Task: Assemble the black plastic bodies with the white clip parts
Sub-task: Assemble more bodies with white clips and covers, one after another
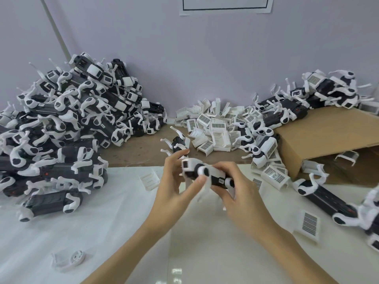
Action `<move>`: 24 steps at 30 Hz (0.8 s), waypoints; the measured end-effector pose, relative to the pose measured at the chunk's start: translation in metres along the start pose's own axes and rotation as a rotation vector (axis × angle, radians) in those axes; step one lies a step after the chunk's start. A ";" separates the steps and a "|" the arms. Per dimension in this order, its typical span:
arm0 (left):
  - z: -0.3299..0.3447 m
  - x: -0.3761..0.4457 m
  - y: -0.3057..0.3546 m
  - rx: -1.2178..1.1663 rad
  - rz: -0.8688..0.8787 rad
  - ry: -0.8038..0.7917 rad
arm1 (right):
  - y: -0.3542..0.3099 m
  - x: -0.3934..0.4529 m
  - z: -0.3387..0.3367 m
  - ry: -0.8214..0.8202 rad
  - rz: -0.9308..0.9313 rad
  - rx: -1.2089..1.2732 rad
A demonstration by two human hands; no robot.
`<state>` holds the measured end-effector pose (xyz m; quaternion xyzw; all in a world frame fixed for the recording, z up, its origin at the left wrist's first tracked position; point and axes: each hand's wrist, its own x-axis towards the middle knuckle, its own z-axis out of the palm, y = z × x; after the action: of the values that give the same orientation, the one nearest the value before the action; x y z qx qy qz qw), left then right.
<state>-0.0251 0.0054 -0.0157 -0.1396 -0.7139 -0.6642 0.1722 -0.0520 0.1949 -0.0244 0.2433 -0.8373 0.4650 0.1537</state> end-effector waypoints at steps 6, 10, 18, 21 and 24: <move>0.015 -0.006 0.001 0.183 0.208 -0.028 | 0.010 -0.005 0.000 -0.158 0.020 0.054; 0.013 -0.003 0.004 0.045 0.099 0.033 | 0.010 -0.004 0.000 -0.165 -0.018 -0.107; -0.003 0.001 0.001 0.110 -0.078 -0.029 | -0.001 -0.005 0.001 0.006 -0.122 -0.175; -0.005 0.001 -0.006 0.085 -0.078 -0.043 | -0.003 -0.005 -0.002 -0.048 -0.065 -0.033; -0.016 0.005 -0.003 0.007 -0.113 -0.177 | -0.007 0.002 -0.011 -0.143 0.165 0.412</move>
<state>-0.0300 -0.0113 -0.0154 -0.1568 -0.7355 -0.6553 0.0713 -0.0499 0.2010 -0.0128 0.2325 -0.7504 0.6187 0.0025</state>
